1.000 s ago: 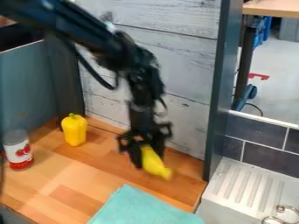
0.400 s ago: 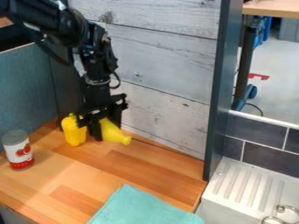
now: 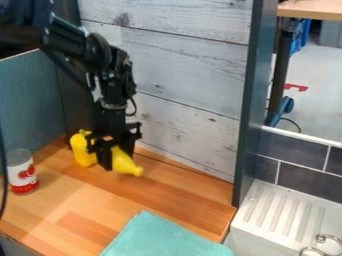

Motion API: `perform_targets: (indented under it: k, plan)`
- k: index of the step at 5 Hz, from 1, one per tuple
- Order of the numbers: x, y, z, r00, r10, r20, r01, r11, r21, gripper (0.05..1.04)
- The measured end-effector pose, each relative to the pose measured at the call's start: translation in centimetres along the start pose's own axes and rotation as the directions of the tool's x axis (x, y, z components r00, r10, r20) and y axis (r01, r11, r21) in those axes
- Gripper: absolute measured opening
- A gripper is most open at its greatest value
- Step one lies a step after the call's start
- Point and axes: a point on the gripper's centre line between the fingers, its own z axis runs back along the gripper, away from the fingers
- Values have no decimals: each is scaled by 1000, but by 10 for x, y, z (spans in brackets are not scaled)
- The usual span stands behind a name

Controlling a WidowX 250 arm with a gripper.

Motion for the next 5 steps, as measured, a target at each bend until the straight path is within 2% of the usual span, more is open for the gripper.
perform_targets:
  k: [1,3,4,5]
  plan:
    - [0,-3,-16,1000,10,-23,-9,1000,29,600]
    - [-1,-12,-24,999,6,-45,-6,1000,3,600]
    - [-4,-12,-25,998,8,-70,-7,1000,12,652]
    - [-6,-13,-25,997,2,-83,-1,1000,10,922]
